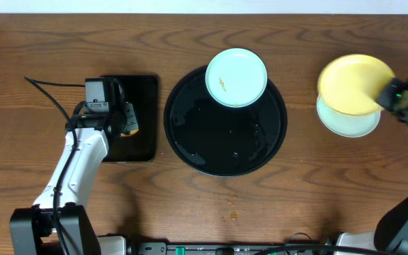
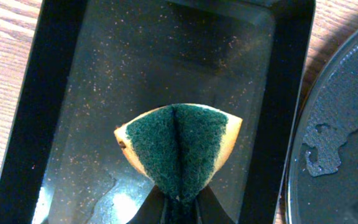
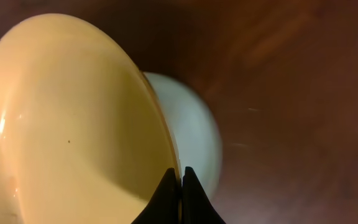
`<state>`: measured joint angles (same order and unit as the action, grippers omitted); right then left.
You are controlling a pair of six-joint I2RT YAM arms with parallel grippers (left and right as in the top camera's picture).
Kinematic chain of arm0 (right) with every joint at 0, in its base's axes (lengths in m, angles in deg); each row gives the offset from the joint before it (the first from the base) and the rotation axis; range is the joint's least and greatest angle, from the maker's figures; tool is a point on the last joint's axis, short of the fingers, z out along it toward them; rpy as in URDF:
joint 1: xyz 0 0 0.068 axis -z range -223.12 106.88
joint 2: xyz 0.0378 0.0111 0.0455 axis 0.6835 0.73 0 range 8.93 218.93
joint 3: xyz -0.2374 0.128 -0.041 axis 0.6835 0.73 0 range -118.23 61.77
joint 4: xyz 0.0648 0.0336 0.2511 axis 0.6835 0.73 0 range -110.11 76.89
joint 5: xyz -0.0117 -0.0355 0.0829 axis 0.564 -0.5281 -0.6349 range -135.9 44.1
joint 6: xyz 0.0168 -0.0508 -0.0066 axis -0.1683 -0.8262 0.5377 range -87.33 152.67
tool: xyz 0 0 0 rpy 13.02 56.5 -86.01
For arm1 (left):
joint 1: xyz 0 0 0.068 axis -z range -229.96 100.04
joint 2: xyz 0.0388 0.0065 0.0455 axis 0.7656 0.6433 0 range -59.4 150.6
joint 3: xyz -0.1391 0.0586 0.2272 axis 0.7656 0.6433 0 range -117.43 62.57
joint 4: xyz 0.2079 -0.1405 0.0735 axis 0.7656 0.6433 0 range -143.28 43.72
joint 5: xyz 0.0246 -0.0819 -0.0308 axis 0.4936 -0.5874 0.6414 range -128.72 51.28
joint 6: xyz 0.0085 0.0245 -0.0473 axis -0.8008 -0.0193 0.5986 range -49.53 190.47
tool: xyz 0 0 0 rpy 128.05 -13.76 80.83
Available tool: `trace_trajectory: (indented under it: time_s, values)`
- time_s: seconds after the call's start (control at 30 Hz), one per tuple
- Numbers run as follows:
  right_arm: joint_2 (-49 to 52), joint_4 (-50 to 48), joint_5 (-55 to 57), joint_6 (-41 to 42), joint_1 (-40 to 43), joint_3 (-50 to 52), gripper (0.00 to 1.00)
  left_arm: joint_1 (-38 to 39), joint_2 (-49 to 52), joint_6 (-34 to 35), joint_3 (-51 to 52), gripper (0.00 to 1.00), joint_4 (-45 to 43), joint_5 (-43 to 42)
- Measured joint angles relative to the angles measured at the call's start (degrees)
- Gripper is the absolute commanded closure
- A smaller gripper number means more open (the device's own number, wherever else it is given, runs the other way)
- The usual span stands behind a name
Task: Clean dirty plates on tray and stack at the side
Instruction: 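Lower the yellow plate onto the green plate and open the right gripper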
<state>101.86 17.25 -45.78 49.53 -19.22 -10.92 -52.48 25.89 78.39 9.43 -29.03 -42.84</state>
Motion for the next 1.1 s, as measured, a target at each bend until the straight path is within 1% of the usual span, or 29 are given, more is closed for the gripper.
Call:
trace_trajectory:
  time_s: [0.03, 0.13, 0.43, 0.47, 0.5, 0.53, 0.57, 0.6, 0.63, 0.77, 0.8, 0.83, 0.9, 1.0, 1.1]
  values:
    - [1.3, -0.2, -0.1, 0.1, 2.1, 0.0, 0.99, 0.0, 0.0, 0.0, 0.0, 0.92, 0.0, 0.0]
    - [3.6, -0.3, -0.3, 0.1, 4.1, 0.0, 0.99, 0.0, 0.0, 0.0, 0.0, 0.92, 0.0, 0.0]
    - [12.5, -1.8, -2.7, 0.2, 5.0, 0.0, 0.98, 0.0, 0.0, 0.0, 0.0, 0.92, 0.0, 0.0]
    - [13.4, -1.8, -3.2, 0.2, 5.0, 0.0, 0.96, 0.0, 0.0, 0.0, 0.0, 0.92, 0.0, 0.0]
    - [14.1, -1.8, -3.5, 0.2, 5.0, 0.0, 0.88, 0.0, 0.0, 0.0, 0.0, 0.92, 0.0, 0.0]
    - [14.6, -1.8, -3.7, 0.3, 5.0, 0.0, 0.79, 0.0, 0.0, 0.0, 0.0, 0.92, 0.0, 0.0]
    - [14.8, -1.7, -3.9, 0.4, 5.0, 0.0, 0.68, 0.0, 0.0, 0.0, 0.0, 0.92, 0.0, 0.0]
    - [15.2, -1.4, -4.3, 0.6, 5.0, 0.0, 0.59, 0.0, 0.0, 0.0, 0.0, 0.92, 0.0, 0.0]
    - [15.3, -1.0, -4.7, 0.3, 5.0, 0.0, 0.51, 0.0, 0.0, 0.0, 0.0, 0.92, 0.0, 0.0]
    - [15.3, -0.3, -10.1, -2.8, 5.0, 0.0, 0.34, 0.0, 0.0, 0.0, 0.0, 0.92, 0.0, 0.0]
    - [15.3, -0.1, -11.4, -3.8, 5.0, 0.0, 0.33, 0.0, 0.0, 0.0, 0.0, 0.91, 0.0, 0.0]
    - [15.3, 0.2, -12.8, -5.0, 5.0, 0.0, 0.32, 0.0, 0.0, 0.0, 0.0, 0.87, 0.0, 0.0]
    - [15.3, 0.7, -14.8, -6.9, 4.9, 0.0, 0.34, 0.0, 0.0, 0.0, 0.0, 0.87, 0.0, 0.0]
    - [15.3, 6.9, -17.0, -10.3, 3.9, -2.3, 0.34, 0.0, 0.0, 0.2, 0.0, 0.87, 0.0, 0.0]
    - [15.3, 14.0, -18.4, -14.0, -0.9, -9.4, 0.32, 0.0, 0.0, 0.2, 0.0, 0.87, 0.0, 0.0]
